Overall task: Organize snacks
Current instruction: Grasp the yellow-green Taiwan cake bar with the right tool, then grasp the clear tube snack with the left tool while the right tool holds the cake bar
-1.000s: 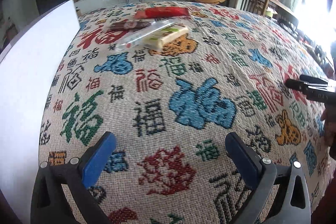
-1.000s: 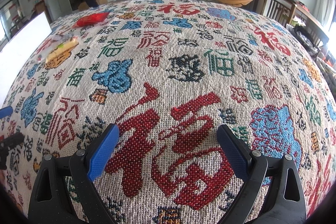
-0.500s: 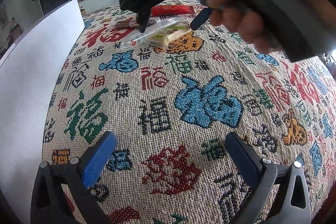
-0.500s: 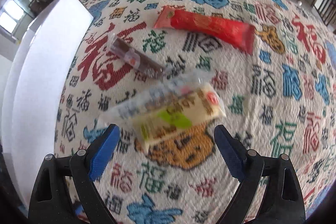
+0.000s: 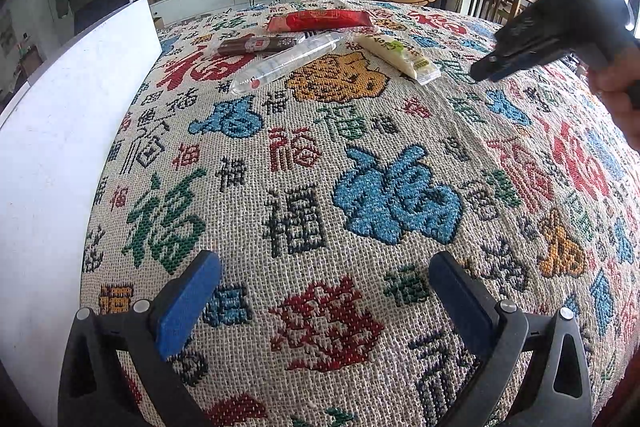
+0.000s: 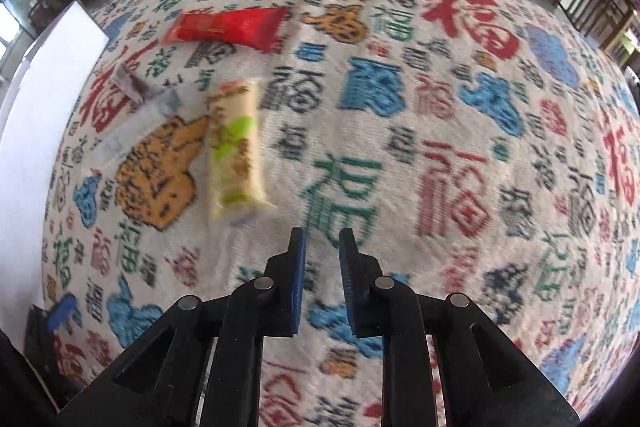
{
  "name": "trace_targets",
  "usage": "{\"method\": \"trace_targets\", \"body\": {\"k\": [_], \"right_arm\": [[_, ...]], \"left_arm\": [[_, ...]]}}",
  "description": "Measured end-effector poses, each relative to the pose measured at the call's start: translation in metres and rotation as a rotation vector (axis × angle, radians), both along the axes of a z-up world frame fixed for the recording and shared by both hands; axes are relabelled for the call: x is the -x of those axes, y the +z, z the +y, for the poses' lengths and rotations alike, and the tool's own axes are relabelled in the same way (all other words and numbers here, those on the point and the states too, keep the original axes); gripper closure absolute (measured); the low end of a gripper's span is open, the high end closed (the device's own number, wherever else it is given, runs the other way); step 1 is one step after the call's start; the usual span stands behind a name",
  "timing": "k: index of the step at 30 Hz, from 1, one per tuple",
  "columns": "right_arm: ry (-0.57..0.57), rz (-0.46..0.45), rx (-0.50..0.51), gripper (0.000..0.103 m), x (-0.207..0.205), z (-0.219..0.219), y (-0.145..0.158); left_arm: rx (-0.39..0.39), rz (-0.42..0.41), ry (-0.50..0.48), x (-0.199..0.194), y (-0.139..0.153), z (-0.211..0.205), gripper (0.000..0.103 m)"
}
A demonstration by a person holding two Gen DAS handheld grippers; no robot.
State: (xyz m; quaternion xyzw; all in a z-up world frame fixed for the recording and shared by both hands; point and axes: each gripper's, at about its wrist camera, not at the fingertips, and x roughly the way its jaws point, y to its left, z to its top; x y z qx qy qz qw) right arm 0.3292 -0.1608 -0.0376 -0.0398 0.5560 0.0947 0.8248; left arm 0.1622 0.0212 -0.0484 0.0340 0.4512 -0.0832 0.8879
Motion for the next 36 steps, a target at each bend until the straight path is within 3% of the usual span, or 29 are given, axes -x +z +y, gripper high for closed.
{"method": "trace_targets", "body": {"k": [1,3,8,12,15,17,20,26,29,30,31,33,36], "right_arm": [[-0.005,-0.01,-0.018,0.053,0.004,-0.01,0.004],[-0.009,-0.059,-0.075,0.037,0.012,-0.019,0.014],[0.068,-0.162,-0.123,0.037,0.006,0.016,0.025],[0.129,-0.189,-0.03,0.038,-0.007,0.055,0.003],[0.105,-0.204,0.026,0.041,-0.017,0.066,-0.019],[0.083,-0.249,0.013,0.073,-0.014,0.058,-0.018],[0.103,-0.228,0.014,0.073,-0.003,0.038,-0.015],[0.163,-0.237,0.08,0.072,0.068,-0.027,-0.009],[0.151,-0.267,0.1,0.059,0.1,-0.049,-0.021],[0.142,-0.272,0.082,0.037,0.107,-0.053,-0.027],[0.13,-0.276,0.062,0.027,0.112,-0.056,-0.035],[0.084,-0.351,-0.003,0.025,0.122,-0.066,-0.044],[0.076,-0.371,-0.004,0.023,0.124,-0.064,-0.045]], "left_arm": [[0.0,0.0,0.0,0.0,0.0,0.0,0.0],[0.0,0.0,0.0,0.0,0.0,0.0,0.0],[0.001,0.0,0.0,0.0,0.0,0.001,0.0],[0.0,0.0,0.0,0.0,0.001,0.0,0.0],[0.003,0.0,0.0,0.001,0.001,0.001,0.0],[0.002,0.0,0.0,0.001,0.001,0.001,0.0],[0.001,0.0,0.0,0.0,0.001,0.001,0.0],[-0.001,0.0,0.0,0.0,0.001,0.002,0.0],[-0.005,0.001,0.0,0.0,0.001,0.002,0.0],[-0.007,0.001,0.0,0.0,0.001,0.002,0.0],[-0.009,0.001,-0.001,0.0,0.001,0.002,0.0],[-0.011,0.003,-0.004,0.002,0.001,0.0,0.0],[-0.014,0.033,-0.028,0.001,0.003,-0.001,0.0]]}}
